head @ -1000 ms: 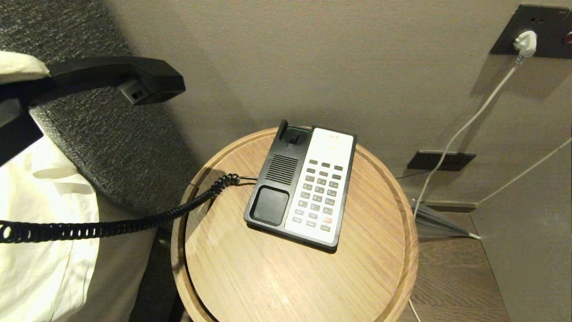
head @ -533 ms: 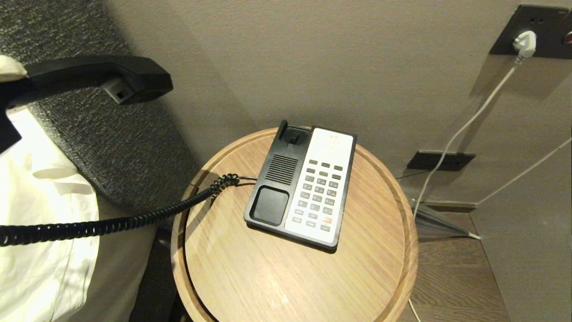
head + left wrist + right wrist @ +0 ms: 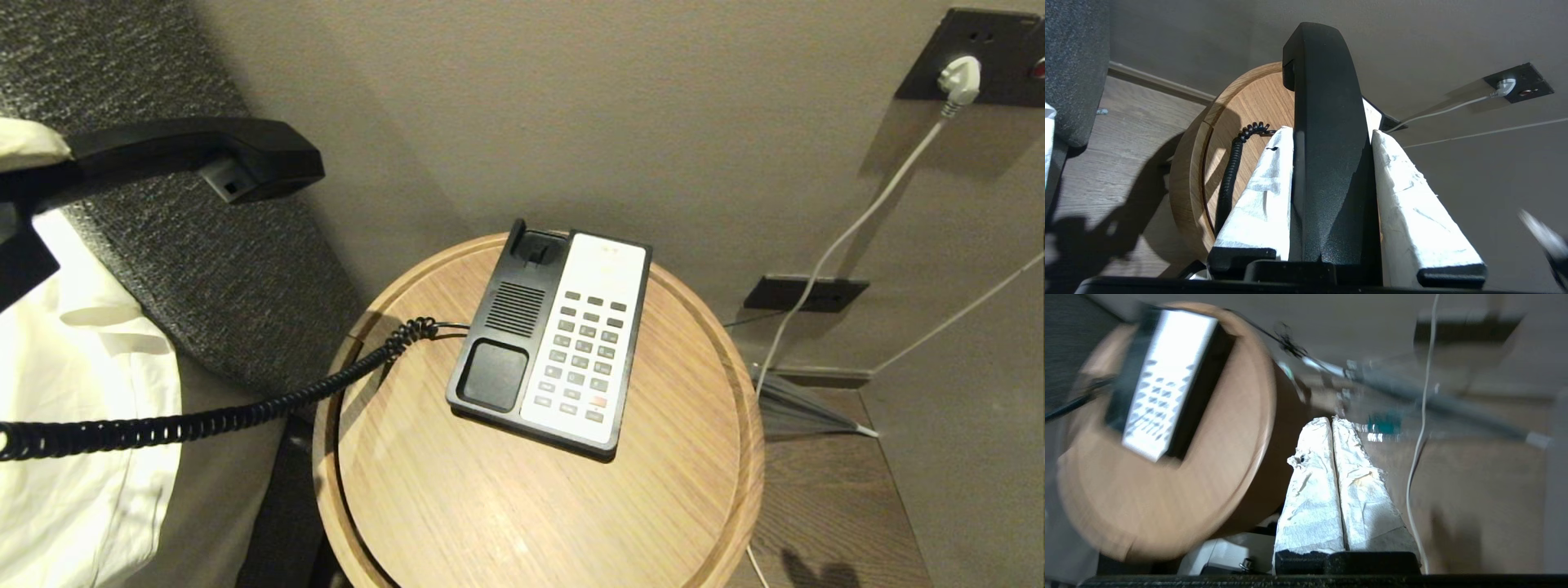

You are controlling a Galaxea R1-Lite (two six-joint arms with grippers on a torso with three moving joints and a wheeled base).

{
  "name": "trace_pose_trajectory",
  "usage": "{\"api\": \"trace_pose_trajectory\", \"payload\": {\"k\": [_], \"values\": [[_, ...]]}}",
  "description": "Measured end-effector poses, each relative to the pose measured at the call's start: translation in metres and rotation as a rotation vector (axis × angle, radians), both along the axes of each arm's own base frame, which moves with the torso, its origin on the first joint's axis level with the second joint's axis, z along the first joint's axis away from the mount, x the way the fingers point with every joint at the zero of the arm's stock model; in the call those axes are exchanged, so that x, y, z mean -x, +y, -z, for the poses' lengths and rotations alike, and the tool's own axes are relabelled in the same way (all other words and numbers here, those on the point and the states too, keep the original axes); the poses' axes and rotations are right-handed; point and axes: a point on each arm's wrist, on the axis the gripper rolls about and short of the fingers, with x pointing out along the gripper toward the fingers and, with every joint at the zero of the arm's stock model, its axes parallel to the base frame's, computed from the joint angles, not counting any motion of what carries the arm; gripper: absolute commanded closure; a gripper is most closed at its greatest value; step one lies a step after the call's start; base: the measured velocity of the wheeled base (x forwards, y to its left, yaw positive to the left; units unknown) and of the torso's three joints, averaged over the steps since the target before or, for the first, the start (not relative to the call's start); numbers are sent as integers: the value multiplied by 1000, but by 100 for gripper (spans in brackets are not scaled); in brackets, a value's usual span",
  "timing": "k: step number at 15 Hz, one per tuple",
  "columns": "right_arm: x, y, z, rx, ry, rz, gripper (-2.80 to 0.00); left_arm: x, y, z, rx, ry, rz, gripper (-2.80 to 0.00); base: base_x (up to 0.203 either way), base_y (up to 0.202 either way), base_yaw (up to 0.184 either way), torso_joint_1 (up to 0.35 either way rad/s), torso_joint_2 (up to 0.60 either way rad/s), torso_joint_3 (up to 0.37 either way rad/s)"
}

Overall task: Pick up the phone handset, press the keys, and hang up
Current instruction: Dial the number

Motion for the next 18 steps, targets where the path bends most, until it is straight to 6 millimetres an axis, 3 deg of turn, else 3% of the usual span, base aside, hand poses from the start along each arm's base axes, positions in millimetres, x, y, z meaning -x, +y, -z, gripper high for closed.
{"api": "trace_pose_trajectory", "payload": {"k": [2, 5, 9, 12, 18], "values": [[-57, 18, -2, 6, 67, -46, 0, 0, 0, 3, -7, 7, 0, 0, 0, 0, 0, 0, 0, 0], [-92, 76, 7, 20, 114, -158, 0, -1, -1, 7, -16, 17, -2, 0, 0, 0, 0, 0, 0, 0], [-98, 149, 25, 65, 114, -179, 0, 0, 0, 8, -17, 18, 0, 0, 0, 0, 0, 0, 0, 0], [-97, 174, 40, 83, 152, -211, 0, 0, 0, 8, -16, 17, 0, 0, 0, 0, 0, 0, 0, 0], [-94, 205, 60, 105, 192, -283, 0, 2, 2, 10, -19, 19, -2, 0, 0, 0, 0, 0, 0, 0]]}}
